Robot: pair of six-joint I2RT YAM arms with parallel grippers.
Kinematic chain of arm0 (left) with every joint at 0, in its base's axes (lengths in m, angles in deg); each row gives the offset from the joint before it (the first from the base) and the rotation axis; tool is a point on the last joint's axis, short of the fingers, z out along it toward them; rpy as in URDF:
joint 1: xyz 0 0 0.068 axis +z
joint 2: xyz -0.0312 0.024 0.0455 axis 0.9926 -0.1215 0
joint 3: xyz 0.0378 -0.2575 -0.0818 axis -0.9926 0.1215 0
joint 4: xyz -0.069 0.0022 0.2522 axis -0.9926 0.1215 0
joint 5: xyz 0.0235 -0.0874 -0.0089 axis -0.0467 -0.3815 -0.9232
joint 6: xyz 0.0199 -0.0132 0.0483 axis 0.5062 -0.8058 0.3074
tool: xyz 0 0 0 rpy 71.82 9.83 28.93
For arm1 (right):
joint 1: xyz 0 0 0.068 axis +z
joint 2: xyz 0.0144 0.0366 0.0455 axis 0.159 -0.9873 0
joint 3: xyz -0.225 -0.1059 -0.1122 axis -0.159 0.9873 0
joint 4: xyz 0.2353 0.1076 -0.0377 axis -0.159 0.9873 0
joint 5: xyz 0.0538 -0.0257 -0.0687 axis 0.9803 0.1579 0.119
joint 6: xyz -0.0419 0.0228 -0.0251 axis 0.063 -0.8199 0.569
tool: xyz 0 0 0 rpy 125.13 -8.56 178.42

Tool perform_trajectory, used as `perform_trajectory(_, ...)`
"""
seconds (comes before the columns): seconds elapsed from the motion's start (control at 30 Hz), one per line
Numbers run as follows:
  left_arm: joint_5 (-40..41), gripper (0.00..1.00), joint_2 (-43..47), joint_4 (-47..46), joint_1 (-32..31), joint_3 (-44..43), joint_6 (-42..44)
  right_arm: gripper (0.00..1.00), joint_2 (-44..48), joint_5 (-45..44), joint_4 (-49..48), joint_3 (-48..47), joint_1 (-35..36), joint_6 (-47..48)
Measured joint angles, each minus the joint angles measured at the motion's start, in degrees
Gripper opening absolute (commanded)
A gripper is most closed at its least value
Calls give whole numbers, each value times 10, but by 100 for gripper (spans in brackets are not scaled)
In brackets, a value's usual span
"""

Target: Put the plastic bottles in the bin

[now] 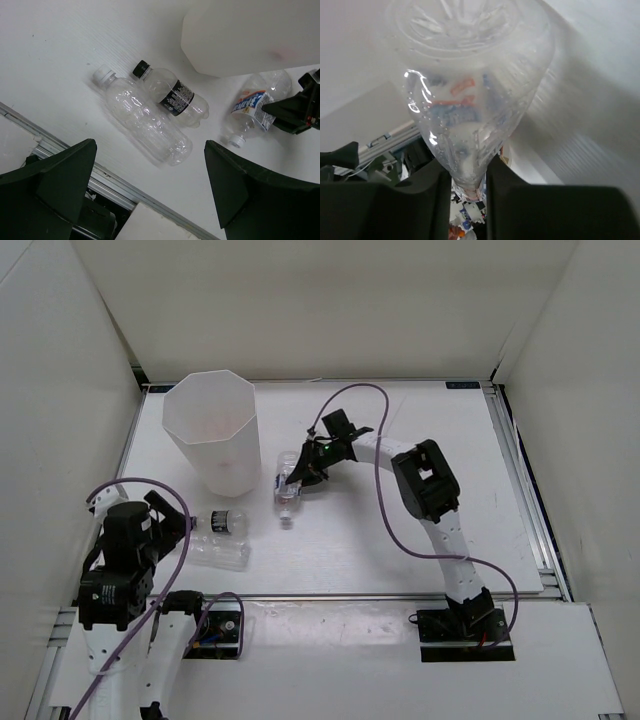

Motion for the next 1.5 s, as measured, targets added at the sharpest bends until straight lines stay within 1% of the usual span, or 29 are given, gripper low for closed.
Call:
perform_trajectory(0.07, 1, 100, 5, 2, 0, 0, -5, 5, 27, -11, 6, 38, -12, 6)
perform_trajectory(0.17, 1, 100, 11, 0, 0, 2, -15, 4, 72, -22, 27, 86, -29, 21)
perform_trajectory(0.2, 1, 98, 17, -5, 0, 9, -23, 2, 91, -29, 33, 99, -35, 27)
perform_trajectory(0.27, 1, 97, 30, -6, 0, 25, -39, 0, 131, -39, 49, 112, -44, 35)
perform_trajectory(0.37, -3, 97, 50, -11, 0, 54, -70, 0, 204, -53, 54, 109, -49, 41)
perform_trajectory(0.4, -6, 99, 54, -15, 0, 63, -78, 0, 230, -55, 52, 102, -48, 38)
perform_trajectory(0.47, -16, 100, 58, -23, 0, 81, -92, 0, 268, -65, 53, 61, -45, 38)
perform_trajectory(0.5, -21, 100, 58, -28, 0, 90, -98, 6, 278, -71, 48, 33, -42, 40)
perform_trajectory(0.53, -24, 100, 56, -31, 0, 96, -102, 43, 285, -76, 40, 10, -39, 41)
perform_trajectory(0.57, -28, 100, 52, -33, 0, 102, -105, 60, 290, -81, 42, -18, -36, 44)
perform_trajectory(0.63, -31, 100, 38, -33, 0, 106, -109, 80, 290, -89, 44, -61, -29, 53)
perform_trajectory(0.7, -33, 100, 19, -37, 0, 106, -108, 98, 287, -97, 50, -74, -24, 60)
perform_trajectory(0.73, -34, 100, 8, -37, 0, 104, -107, 100, 285, -102, 54, -69, -22, 64)
perform_trajectory(0.83, -35, 100, -17, -38, 0, 99, -99, 100, 266, -130, 76, -37, -14, 78)
perform_trajectory(1.03, -35, 100, -27, -32, 0, 82, -88, 100, 176, -174, 129, -19, -3, 94)
perform_trajectory(1.23, -32, 100, -9, -14, 0, 81, -83, 100, 121, -227, 176, -41, 15, 111)
perform_trajectory(1.5, -24, 100, -1, 11, 0, 73, -80, 100, 99, -307, 201, -78, 55, 121)
